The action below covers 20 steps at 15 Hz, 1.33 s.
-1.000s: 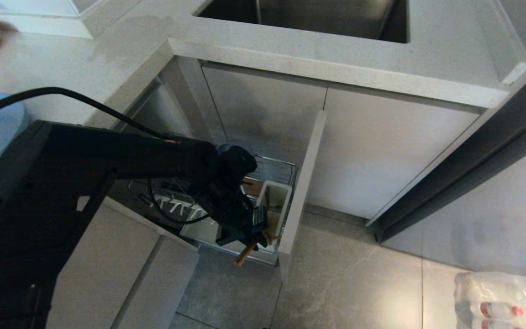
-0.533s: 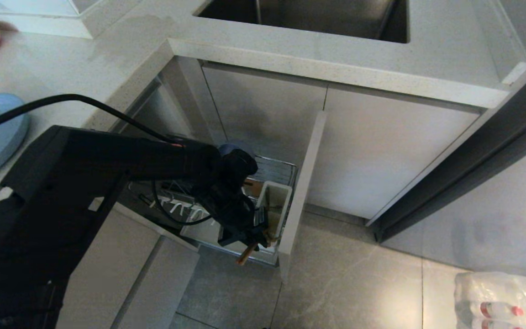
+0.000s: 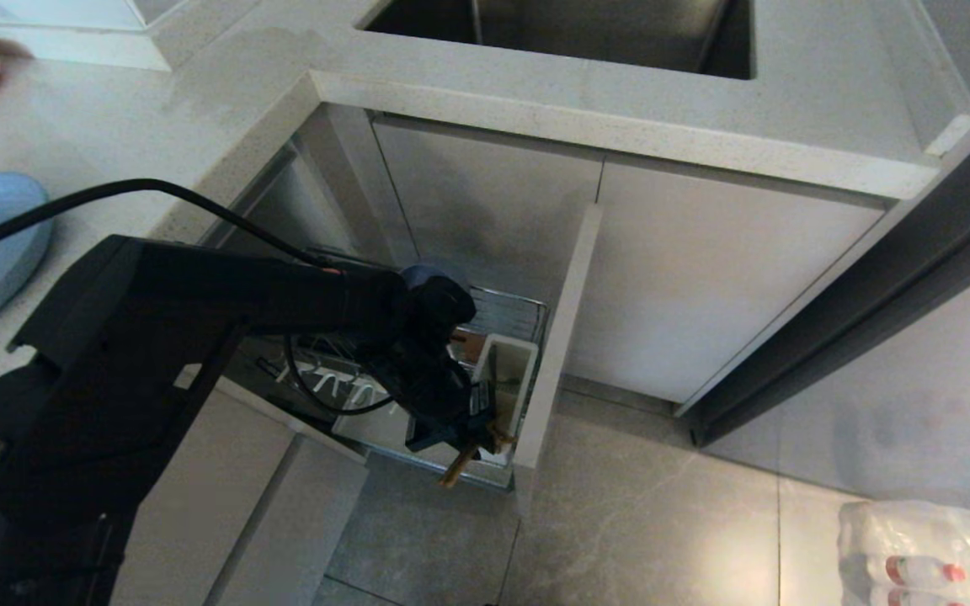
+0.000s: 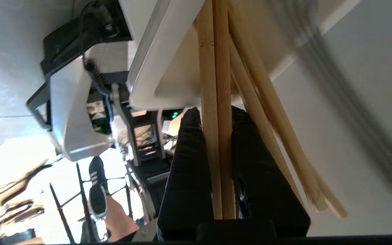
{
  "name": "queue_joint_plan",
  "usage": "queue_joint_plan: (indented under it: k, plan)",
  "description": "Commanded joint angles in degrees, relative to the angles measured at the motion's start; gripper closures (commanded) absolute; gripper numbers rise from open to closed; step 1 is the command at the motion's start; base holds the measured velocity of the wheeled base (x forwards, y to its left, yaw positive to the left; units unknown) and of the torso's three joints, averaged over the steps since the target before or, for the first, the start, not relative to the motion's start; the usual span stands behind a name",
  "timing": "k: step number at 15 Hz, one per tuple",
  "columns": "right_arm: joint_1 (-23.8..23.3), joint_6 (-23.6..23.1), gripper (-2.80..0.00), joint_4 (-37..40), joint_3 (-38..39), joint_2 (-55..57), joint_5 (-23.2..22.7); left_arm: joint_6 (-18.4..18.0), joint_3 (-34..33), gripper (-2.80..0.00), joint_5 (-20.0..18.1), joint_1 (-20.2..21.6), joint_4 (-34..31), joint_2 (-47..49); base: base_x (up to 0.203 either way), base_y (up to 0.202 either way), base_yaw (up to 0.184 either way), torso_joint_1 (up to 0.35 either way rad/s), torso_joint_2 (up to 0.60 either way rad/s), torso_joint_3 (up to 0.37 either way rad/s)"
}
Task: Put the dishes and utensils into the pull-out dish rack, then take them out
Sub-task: Pick up the chopsticks and place it in the cupboard
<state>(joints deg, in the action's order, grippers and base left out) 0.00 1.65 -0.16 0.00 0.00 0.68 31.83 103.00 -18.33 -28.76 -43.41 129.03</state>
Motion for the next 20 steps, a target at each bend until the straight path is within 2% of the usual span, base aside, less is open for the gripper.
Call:
queue_joint_plan:
  k: [1, 15, 16, 20]
  plan:
    - [0.0, 0.0, 0.0, 0.0, 0.0, 0.1, 0.0, 0.2, 0.0, 0.0, -0.6, 0.5, 0.0, 0.3, 0.0, 0.0, 0.0, 0.0, 0.0, 0.0]
    - [0.0, 0.0, 0.0, 0.0, 0.0, 0.1, 0.0, 0.3, -0.3, 0.0, -0.7, 0.8, 1.1, -0.4, 0.0, 0.0, 0.0, 0.0, 0.0, 0.0]
    - [0.0, 0.0, 0.0, 0.0, 0.0, 0.1, 0.0, 0.3, -0.3, -2.8, -0.6, 0.8, 1.1, -0.5, 0.0, 0.0, 0.0, 0.0, 0.0, 0.0]
    - [0.0, 0.0, 0.0, 0.0, 0.0, 0.1, 0.0, 0.3, -0.3, -2.8, -0.6, 0.8, 1.0, -1.5, 0.0, 0.0, 0.0, 0.0, 0.0, 0.0]
